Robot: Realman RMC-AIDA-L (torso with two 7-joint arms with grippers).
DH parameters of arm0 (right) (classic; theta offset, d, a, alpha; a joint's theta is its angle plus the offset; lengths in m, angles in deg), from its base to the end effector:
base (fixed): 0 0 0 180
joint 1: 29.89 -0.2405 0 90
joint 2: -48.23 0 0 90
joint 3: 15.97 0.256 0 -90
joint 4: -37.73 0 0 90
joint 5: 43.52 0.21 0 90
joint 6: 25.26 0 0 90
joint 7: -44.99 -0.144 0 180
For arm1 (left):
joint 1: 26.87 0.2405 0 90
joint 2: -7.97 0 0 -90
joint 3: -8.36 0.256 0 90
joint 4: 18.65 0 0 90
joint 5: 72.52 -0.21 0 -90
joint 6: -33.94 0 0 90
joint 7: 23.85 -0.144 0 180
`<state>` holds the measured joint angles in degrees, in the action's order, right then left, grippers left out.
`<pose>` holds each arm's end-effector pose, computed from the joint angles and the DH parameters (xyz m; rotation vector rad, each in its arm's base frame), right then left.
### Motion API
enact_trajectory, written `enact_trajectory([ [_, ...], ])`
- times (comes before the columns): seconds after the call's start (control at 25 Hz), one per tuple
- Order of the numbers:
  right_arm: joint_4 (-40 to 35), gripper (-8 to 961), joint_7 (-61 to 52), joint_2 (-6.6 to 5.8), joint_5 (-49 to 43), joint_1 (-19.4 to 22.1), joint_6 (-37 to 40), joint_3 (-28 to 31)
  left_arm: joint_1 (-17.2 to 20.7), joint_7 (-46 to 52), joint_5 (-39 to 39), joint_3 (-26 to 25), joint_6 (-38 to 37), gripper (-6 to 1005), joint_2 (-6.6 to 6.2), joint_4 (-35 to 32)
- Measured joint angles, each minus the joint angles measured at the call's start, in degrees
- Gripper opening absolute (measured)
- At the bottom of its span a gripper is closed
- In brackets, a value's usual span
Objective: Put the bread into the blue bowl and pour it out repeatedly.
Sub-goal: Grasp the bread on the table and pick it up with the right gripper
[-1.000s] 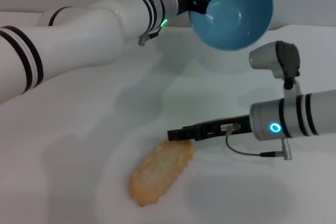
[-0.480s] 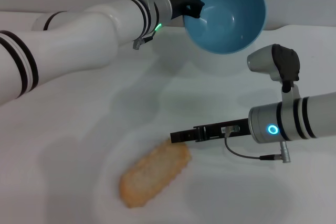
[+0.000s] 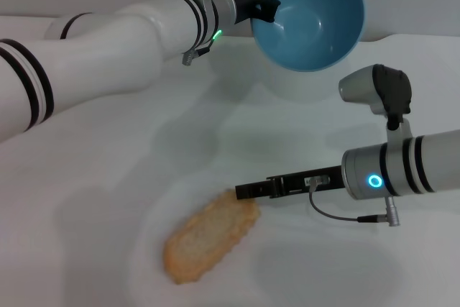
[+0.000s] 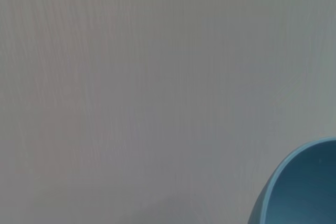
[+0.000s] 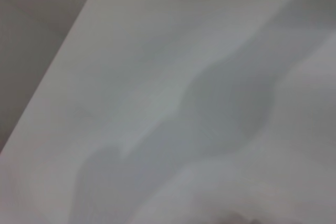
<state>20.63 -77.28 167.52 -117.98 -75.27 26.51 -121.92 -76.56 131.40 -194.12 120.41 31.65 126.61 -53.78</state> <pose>0.2208 0.3411 -0.1397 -2.5960 1.5892 0.2205 -0.1451 0.4564 -0.0920 -2.1451 -0.6567 -0.3083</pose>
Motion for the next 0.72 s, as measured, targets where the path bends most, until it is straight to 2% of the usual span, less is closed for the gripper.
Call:
enact_trajectory([
  [0.24, -1.0, 591, 0.3, 0.44, 0.2, 0.3, 0.0, -0.8, -0.1, 0.1, 0.0, 0.0, 0.2, 0, 0.13, 0.0],
  [0.72, -1.6, 591, -1.6, 0.51, 0.5, 0.6, -1.1, -3.5, 0.4, 0.1, 0.1, 0.0, 0.4, 0, 0.2, -0.3],
])
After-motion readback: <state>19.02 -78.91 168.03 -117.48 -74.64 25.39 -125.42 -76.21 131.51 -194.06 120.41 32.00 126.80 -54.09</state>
